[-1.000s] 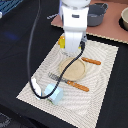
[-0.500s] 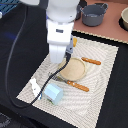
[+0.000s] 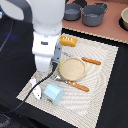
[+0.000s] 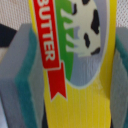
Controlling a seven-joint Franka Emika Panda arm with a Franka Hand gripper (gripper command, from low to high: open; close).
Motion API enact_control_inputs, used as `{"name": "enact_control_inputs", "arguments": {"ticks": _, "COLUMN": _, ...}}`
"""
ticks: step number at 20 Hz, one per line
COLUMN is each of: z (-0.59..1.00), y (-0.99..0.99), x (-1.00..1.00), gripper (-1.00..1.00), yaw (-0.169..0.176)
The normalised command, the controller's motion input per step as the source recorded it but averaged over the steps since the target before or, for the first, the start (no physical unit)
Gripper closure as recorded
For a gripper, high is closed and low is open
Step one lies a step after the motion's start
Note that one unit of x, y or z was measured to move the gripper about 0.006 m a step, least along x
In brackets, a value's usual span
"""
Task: Interact with the objects in diverse but meaningful ways.
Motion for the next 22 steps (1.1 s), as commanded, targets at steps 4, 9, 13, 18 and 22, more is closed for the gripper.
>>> {"name": "enact_control_inputs", "arguments": {"ticks": 4, "z": 0.02, "y": 0.35, "x": -0.50, "gripper": 1.00, "yaw": 0.023}}
{"name": "enact_control_inputs", "arguments": {"ticks": 9, "z": 0.00, "y": 0.43, "x": -0.38, "gripper": 1.00, "yaw": 0.044}}
{"name": "enact_control_inputs", "arguments": {"ticks": 13, "z": -0.21, "y": 0.26, "x": -0.36, "gripper": 1.00, "yaw": 0.040}}
{"name": "enact_control_inputs", "arguments": {"ticks": 18, "z": -0.40, "y": 0.08, "x": -0.50, "gripper": 1.00, "yaw": 0.045}}
{"name": "enact_control_inputs", "arguments": {"ticks": 22, "z": -0.43, "y": 0.00, "x": -0.72, "gripper": 1.00, "yaw": 0.049}}
